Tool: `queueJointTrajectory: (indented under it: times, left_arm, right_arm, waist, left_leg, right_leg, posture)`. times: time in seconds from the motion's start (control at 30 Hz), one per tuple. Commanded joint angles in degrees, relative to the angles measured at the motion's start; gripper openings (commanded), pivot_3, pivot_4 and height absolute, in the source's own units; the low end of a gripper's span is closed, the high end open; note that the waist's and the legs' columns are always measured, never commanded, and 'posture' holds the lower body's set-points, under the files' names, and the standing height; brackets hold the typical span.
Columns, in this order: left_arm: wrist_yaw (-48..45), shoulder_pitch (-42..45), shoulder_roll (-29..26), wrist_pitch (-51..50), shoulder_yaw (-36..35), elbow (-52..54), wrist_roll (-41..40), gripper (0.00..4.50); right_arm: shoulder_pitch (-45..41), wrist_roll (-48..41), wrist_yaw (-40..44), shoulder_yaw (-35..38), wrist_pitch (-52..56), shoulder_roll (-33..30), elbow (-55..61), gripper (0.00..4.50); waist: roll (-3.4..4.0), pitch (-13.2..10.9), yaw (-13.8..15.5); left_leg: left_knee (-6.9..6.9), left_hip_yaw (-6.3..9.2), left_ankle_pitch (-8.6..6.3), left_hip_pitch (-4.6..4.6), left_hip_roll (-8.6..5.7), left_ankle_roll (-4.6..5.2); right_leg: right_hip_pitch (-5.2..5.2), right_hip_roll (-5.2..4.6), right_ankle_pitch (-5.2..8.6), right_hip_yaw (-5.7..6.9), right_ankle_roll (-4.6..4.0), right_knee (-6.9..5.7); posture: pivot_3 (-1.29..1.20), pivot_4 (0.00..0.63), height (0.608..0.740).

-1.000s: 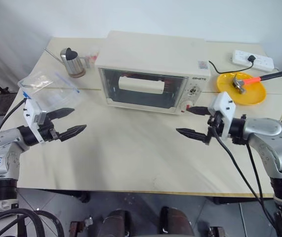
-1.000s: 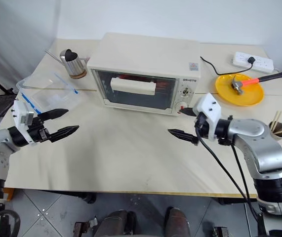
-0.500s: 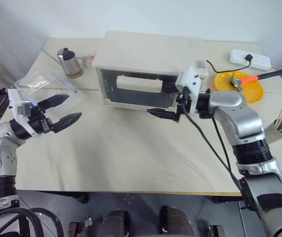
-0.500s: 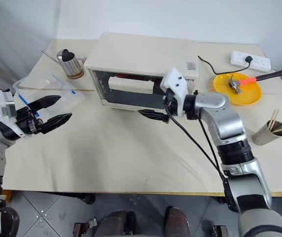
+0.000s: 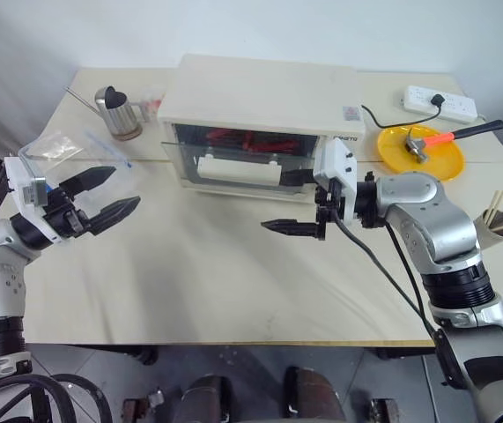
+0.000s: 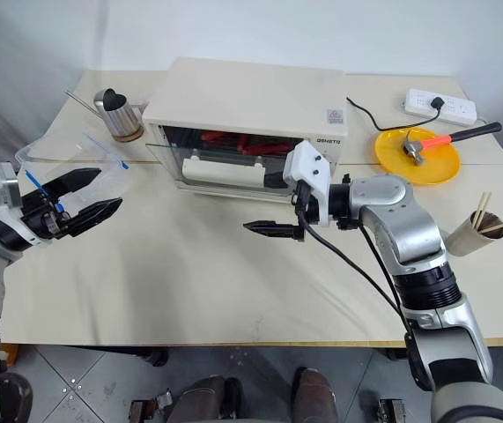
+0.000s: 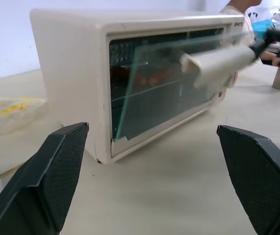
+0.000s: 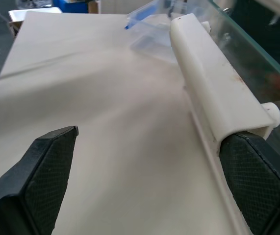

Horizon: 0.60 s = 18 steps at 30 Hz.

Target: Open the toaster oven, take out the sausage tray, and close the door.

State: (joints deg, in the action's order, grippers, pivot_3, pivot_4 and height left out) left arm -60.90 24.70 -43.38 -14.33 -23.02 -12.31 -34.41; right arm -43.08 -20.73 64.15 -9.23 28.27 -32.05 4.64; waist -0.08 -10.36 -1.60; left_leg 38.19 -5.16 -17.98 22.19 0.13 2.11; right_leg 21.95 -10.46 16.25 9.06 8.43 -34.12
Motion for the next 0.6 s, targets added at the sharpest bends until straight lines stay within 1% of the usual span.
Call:
queueJointTrajectory:
  times: [0.03,0.07,0.13,0.37,0.5,0.6]
  left_arm:
    - [-1.6,5.0,-1.2,-0.4,1.4,-2.4,0.1,4.45]
    - [-2.1,6.3,-1.0,-0.2,1.6,-3.4,0.1,4.07]
    - [-2.9,9.7,-0.8,-0.5,2.3,-6.5,0.0,3.57]
    - [-8.2,23.3,1.4,4.9,8.0,-22.3,5.4,1.31]
    - [-10.8,28.7,3.0,8.2,9.5,-29.8,7.7,0.03]
    - [-13.2,31.7,4.4,9.8,11.2,-34.3,9.7,0.01]
  right_arm:
    - [0.7,0.2,0.8,-0.8,-1.7,-0.5,3.0,4.50]
    - [0.9,0.4,0.8,-0.8,-1.9,-0.5,3.0,4.50]
    - [1.1,0.6,0.5,-1.1,-2.3,-0.3,2.8,4.50]
    - [1.6,1.2,-0.6,-1.5,-2.9,0.3,2.8,4.50]
    - [1.8,1.3,-1.0,-1.3,-2.7,0.4,2.9,4.50]
    - [1.9,1.4,-1.6,-1.2,-2.6,0.4,3.2,4.50]
  waist:
    - [0.00,0.0,0.0]
    - [0.00,0.0,0.0]
    - [0.00,0.0,0.0]
    - [-0.03,0.0,0.0]
    - [-0.07,0.0,0.0]
    - [-0.11,0.0,0.0]
  left_leg:
    - [0.00,-0.01,0.00,0.00,0.00,0.00]
    - [0.01,-0.01,0.00,0.00,-0.09,0.00]
    - [0.01,-0.01,0.00,0.00,-0.12,0.00]
    - [0.02,-0.06,0.01,0.01,-0.22,0.00]
    - [0.03,-0.13,0.01,0.03,-0.23,0.00]
    - [0.03,-0.14,0.01,0.05,-0.23,0.00]
  right_leg:
    - [0.00,0.00,0.00,-0.01,0.00,0.00]
    - [0.00,0.00,0.00,0.00,0.00,0.00]
    - [0.00,0.00,0.00,0.00,0.00,-0.01]
    - [0.02,0.01,0.00,0.02,0.00,-0.05]
    - [0.01,0.01,0.00,0.04,0.00,-0.05]
    - [0.03,0.01,0.00,0.06,0.00,-0.06]
  posture:
    - [0.00,0.150,0.740]
    - [0.00,0.150,0.740]
    - [0.00,0.150,0.740]
    - [0.00,0.150,0.740]
    - [0.00,0.150,0.740]
    - [0.00,0.150,0.740]
